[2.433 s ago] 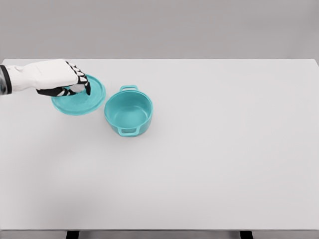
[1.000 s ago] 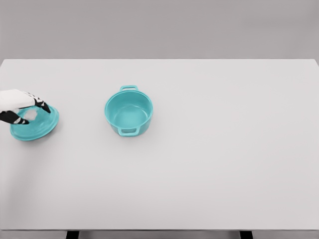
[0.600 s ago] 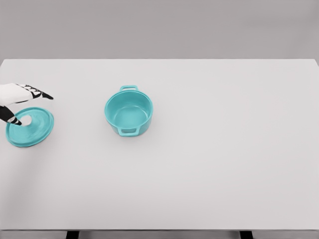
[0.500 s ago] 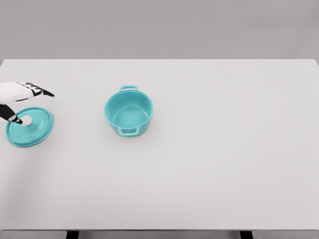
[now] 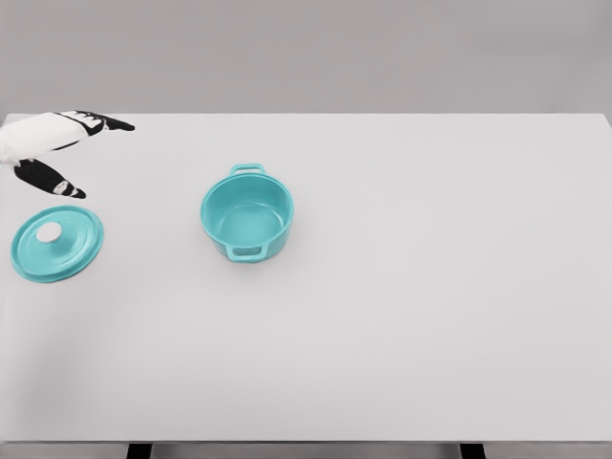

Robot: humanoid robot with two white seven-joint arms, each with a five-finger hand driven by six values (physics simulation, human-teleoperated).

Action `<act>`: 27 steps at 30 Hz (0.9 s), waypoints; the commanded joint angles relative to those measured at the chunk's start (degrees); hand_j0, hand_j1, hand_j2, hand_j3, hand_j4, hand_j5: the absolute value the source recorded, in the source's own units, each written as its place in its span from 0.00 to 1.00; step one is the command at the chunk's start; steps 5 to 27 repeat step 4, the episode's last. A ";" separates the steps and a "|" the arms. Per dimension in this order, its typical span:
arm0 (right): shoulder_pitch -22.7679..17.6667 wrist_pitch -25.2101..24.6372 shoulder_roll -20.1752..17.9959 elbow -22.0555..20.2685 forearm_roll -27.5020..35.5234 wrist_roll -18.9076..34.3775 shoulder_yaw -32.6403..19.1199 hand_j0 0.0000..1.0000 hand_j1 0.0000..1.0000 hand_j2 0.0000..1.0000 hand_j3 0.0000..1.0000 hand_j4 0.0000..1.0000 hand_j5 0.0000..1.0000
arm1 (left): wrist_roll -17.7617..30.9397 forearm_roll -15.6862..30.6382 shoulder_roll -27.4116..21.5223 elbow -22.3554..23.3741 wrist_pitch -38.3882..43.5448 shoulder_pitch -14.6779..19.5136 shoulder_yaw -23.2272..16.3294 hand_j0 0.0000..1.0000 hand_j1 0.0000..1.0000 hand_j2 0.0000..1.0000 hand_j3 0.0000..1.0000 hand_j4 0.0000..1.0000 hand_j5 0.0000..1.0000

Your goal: Open the lid of the pot with left arm

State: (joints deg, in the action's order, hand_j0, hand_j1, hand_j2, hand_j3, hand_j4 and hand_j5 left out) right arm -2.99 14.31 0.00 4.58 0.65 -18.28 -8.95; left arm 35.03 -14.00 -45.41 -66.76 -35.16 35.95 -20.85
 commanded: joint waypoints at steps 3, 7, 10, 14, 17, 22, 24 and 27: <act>0.00 0.02 0.00 -0.01 0.06 0.00 -0.02 1.00 1.00 1.00 1.00 1.00 1.00 | -0.03 0.29 0.58 -0.03 0.16 0.00 0.11 1.00 1.00 1.00 1.00 1.00 1.00; 0.00 0.02 0.00 -0.01 0.06 0.00 -0.02 1.00 1.00 1.00 1.00 1.00 1.00 | -0.03 0.29 0.50 -0.21 0.16 -0.09 0.11 1.00 1.00 1.00 1.00 1.00 1.00; 0.00 0.02 0.00 -0.01 0.06 0.00 -0.02 1.00 1.00 1.00 1.00 1.00 1.00 | -0.03 0.29 0.50 -0.21 0.16 -0.09 0.11 1.00 1.00 1.00 1.00 1.00 1.00; 0.00 0.02 0.00 -0.01 0.06 0.00 -0.02 1.00 1.00 1.00 1.00 1.00 1.00 | -0.03 0.29 0.50 -0.21 0.16 -0.09 0.11 1.00 1.00 1.00 1.00 1.00 1.00; 0.00 0.02 0.00 -0.01 0.06 0.00 -0.02 1.00 1.00 1.00 1.00 1.00 1.00 | -0.03 0.29 0.50 -0.21 0.16 -0.09 0.11 1.00 1.00 1.00 1.00 1.00 1.00; 0.00 0.02 0.00 -0.01 0.06 0.00 -0.02 1.00 1.00 1.00 1.00 1.00 1.00 | -0.03 0.29 0.50 -0.21 0.16 -0.09 0.11 1.00 1.00 1.00 1.00 1.00 1.00; 0.00 0.02 0.00 -0.01 0.06 0.00 -0.02 1.00 1.00 1.00 1.00 1.00 1.00 | -0.03 0.29 0.50 -0.21 0.16 -0.09 0.11 1.00 1.00 1.00 1.00 1.00 1.00; 0.00 0.02 0.00 -0.01 0.06 0.00 -0.02 1.00 1.00 1.00 1.00 1.00 1.00 | -0.03 0.29 0.50 -0.21 0.16 -0.09 0.11 1.00 1.00 1.00 1.00 1.00 1.00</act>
